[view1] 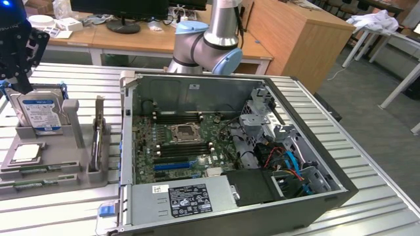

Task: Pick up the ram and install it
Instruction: 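Pick up the ram and move it above insertion slot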

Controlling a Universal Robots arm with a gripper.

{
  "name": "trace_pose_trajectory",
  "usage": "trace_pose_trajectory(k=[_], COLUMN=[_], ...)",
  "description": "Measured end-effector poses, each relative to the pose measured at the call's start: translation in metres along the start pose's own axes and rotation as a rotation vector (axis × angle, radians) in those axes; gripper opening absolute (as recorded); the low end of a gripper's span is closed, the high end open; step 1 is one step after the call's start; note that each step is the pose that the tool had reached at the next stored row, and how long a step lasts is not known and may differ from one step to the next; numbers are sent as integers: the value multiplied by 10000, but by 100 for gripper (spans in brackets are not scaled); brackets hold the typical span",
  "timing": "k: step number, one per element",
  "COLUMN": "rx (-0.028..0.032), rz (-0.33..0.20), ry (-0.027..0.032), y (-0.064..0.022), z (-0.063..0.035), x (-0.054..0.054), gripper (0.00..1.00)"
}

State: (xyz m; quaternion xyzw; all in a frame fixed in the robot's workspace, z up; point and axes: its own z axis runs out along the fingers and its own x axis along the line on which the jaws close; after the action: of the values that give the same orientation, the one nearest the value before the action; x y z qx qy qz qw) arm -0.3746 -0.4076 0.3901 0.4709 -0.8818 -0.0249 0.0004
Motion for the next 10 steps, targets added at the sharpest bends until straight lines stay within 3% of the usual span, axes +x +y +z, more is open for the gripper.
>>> trace_pose_trajectory(k=[10], rx=[-39], rz=[-1808], ry=[82], y=[0], z=[1], x=[0], gripper=[10])
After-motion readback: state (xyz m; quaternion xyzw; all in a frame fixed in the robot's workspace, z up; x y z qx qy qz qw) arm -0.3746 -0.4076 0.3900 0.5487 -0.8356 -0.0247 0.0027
